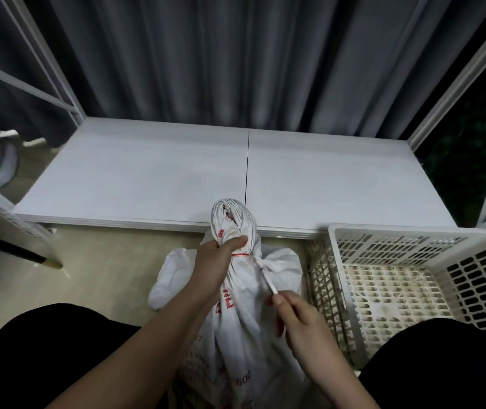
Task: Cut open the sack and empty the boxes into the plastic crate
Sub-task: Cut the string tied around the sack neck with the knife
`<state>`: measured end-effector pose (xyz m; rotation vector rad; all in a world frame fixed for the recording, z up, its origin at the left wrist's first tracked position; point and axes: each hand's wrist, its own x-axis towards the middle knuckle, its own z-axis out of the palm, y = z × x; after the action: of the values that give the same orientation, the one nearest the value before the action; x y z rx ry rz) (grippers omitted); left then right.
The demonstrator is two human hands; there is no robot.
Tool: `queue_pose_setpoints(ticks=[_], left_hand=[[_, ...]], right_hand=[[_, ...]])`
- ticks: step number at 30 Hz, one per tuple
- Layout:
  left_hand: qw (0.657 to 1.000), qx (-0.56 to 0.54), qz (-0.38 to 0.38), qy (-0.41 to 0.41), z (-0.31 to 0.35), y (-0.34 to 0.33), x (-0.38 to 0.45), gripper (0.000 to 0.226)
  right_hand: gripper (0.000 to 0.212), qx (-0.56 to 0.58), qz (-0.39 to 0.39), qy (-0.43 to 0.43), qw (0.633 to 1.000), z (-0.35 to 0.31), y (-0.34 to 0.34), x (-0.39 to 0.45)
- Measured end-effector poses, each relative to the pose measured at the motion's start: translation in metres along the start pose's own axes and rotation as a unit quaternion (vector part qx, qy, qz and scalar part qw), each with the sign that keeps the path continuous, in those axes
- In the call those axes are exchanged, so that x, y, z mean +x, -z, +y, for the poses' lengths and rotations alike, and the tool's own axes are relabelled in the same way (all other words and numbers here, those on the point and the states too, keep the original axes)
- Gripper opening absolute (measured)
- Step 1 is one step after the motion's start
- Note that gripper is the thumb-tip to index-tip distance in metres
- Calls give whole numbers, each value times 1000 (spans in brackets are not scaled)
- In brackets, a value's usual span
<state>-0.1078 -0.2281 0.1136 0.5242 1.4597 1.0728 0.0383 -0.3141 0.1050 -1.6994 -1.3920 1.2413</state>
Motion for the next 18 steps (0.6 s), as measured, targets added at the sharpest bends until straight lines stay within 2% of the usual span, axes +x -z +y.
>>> queue_pose_setpoints(ticks=[3,8,14,18], left_hand=[[1000,8,-2,-10,1,0,-1,17],[998,35,-16,-42,2,-2,-6,9],[997,39,-25,-54,5,-5,-11,6],[998,41,-22,-52,4,-5,-11,5]], right_hand=[[26,-13,-28,-26,999,1,0,-3],[39,74,-85,-88,990,-16,14,-6],[39,92,-84,-102,987,-21,16,-6],[40,65,-81,-89,991,-19,17,-7]])
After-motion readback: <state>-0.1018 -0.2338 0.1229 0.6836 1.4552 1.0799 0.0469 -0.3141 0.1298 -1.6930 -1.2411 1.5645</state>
